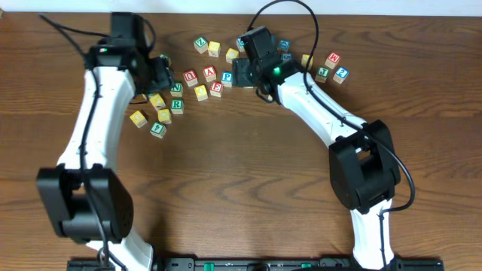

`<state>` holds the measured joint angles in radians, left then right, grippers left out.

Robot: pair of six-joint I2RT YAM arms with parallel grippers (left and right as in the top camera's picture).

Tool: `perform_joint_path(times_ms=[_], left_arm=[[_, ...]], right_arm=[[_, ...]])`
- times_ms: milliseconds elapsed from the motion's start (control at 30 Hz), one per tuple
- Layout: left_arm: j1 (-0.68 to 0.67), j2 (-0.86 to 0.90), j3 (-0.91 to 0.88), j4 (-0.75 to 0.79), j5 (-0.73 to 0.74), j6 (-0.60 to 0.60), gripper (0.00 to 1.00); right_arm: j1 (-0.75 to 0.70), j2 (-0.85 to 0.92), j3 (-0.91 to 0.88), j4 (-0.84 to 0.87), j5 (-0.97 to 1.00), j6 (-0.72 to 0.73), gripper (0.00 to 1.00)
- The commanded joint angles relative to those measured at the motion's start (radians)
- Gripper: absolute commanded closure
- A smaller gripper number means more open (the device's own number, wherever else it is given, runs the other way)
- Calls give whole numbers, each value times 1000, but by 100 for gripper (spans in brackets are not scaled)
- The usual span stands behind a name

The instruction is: Spell out NEURIPS

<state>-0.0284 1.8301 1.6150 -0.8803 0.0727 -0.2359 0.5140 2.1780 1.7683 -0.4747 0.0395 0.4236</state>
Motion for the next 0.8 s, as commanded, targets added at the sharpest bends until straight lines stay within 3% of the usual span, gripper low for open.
perform_joint_path(times_ms=[0, 767], left_arm=[[-39, 61, 25, -5, -6, 3, 30], [-96, 117, 24, 19, -6, 25, 30]], right_arm=[[-45, -27, 18, -37, -21, -36, 34], [-76, -69, 18, -105, -31, -40, 32]])
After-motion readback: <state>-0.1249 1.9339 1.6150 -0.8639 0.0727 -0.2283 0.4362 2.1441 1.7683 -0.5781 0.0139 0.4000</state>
